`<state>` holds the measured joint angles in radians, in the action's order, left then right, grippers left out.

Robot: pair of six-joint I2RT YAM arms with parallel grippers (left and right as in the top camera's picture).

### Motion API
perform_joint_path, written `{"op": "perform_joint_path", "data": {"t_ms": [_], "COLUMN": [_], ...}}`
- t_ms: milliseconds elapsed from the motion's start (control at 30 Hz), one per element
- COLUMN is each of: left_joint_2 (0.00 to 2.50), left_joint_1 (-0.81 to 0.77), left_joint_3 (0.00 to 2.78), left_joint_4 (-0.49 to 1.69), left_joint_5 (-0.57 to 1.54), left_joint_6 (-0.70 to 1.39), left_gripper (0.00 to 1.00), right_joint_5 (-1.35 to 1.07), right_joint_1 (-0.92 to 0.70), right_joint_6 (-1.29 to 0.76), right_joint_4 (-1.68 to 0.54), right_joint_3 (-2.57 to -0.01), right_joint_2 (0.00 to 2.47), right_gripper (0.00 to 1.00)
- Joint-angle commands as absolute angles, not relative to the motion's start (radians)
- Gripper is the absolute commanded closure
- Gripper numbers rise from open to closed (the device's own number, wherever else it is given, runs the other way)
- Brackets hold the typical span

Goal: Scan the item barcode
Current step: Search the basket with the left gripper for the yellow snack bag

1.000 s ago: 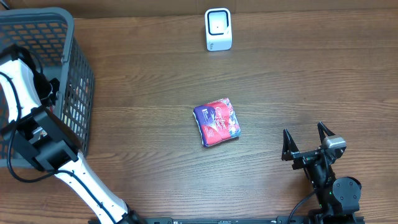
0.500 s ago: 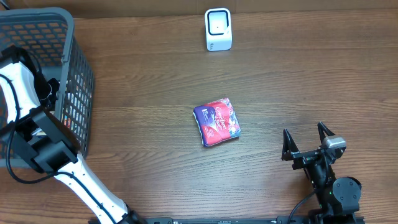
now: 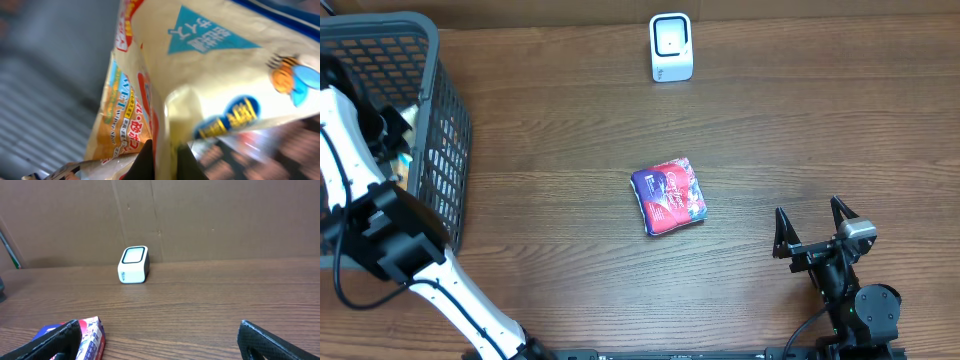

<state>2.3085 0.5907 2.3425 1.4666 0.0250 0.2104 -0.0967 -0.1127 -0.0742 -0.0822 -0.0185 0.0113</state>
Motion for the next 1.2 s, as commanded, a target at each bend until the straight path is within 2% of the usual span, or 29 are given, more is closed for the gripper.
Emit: {"op": "perform_joint_path", "data": {"t_ms": [0, 167, 367, 433, 500, 567, 633, 667, 733, 767, 800, 1000, 1167], "left_joint_2": [2.13, 1.957, 1.798, 1.771, 1.761, 1.765, 1.776, 1.784, 1.808, 1.827, 1.84, 1.953, 2.091], "left_joint_1": [0.59, 0.586, 0.494, 0.43, 0.376, 0.347, 0.35, 0.363, 0.395, 0.43, 0.456, 0.588, 0.589], "left_joint_3": [2.435, 2.439, 2.439, 2.439, 2.439, 2.436, 2.427, 2.422, 2.421, 2.421, 2.421, 2.416, 2.406], "left_joint_4": [1.473, 1.473, 1.516, 1.53, 1.53, 1.536, 1.541, 1.54, 1.542, 1.541, 1.54, 1.571, 1.626], "left_joint_5": [0.082, 0.112, 0.319, 0.255, 0.088, -0.091, -0.175, -0.179, -0.174, -0.155, -0.134, 0.011, -0.025], "left_joint_6": [0.225, 0.251, 0.21, 0.198, 0.213, 0.293, 0.352, 0.353, 0.361, 0.364, 0.364, 0.324, 0.315], "left_gripper": [0.96, 0.96, 0.96, 0.96, 0.96, 0.96, 0.96, 0.9, 0.61, 0.16, 0.0, 0.0, 0.0], "right_joint_5": [-0.09, -0.09, -0.09, -0.09, -0.09, -0.09, -0.09, -0.09, -0.09, -0.09, -0.09, -0.09, -0.09], "right_joint_1": [-0.116, -0.116, -0.116, -0.116, -0.116, -0.116, -0.116, -0.116, -0.116, -0.116, -0.116, -0.116, -0.116], "right_joint_6": [-0.071, -0.071, -0.071, -0.071, -0.071, -0.071, -0.071, -0.071, -0.07, -0.071, -0.071, -0.071, -0.071], "right_joint_4": [-0.077, -0.077, -0.077, -0.077, -0.077, -0.077, -0.077, -0.077, -0.077, -0.077, -0.077, -0.077, -0.077], "right_joint_3": [-0.008, -0.008, -0.008, -0.008, -0.008, -0.008, -0.008, -0.008, -0.008, -0.008, -0.008, -0.008, -0.008], "right_joint_2": [0.003, 0.003, 0.003, 0.003, 0.003, 0.003, 0.003, 0.003, 0.003, 0.003, 0.003, 0.003, 0.003], "right_gripper": [0.0, 0.0, 0.0, 0.0, 0.0, 0.0, 0.0, 0.0, 0.0, 0.0, 0.0, 0.0, 0.0]}}
